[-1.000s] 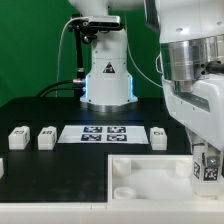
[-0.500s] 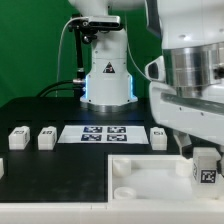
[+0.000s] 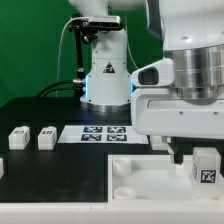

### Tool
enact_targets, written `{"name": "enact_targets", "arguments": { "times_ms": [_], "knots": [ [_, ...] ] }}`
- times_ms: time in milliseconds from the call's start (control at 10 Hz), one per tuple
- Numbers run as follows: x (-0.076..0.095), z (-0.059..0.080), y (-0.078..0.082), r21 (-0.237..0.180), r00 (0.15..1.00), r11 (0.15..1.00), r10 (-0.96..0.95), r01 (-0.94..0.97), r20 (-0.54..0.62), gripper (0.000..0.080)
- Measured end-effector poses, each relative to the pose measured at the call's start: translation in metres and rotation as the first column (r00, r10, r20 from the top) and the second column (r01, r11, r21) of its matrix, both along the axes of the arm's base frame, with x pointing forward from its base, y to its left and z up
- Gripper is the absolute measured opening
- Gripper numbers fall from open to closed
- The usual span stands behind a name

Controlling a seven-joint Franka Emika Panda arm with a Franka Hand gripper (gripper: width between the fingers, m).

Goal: Assemble one leg

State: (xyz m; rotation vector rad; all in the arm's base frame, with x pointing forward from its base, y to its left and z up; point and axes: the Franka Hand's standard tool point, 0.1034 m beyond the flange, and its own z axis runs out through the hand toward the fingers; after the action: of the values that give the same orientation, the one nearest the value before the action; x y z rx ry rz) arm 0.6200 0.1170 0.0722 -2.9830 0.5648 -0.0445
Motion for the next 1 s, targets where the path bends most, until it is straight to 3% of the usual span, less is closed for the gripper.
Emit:
{"name": "enact_targets", "arguments": {
  "times_ms": [200, 500, 700, 1000],
  "knots": [
    [0.0051, 0.004, 0.0002, -0.044, 0.956, 0.956, 0.292, -0.291, 0.029, 0.0649],
    [0.0051, 0.0039, -0.0003, -0.042, 0.957, 0.957, 0.287, -0.286, 0.029, 0.0637],
    [0.005, 0.004, -0.0001, -0.029, 0.987, 0.987, 0.161, -0.161, 0.022, 0.0292],
    [0.0046, 0.0033, -0.0025, -0.008, 0.987, 0.987, -0.158, 0.158, -0.005, 0.0295]
  ]
}}
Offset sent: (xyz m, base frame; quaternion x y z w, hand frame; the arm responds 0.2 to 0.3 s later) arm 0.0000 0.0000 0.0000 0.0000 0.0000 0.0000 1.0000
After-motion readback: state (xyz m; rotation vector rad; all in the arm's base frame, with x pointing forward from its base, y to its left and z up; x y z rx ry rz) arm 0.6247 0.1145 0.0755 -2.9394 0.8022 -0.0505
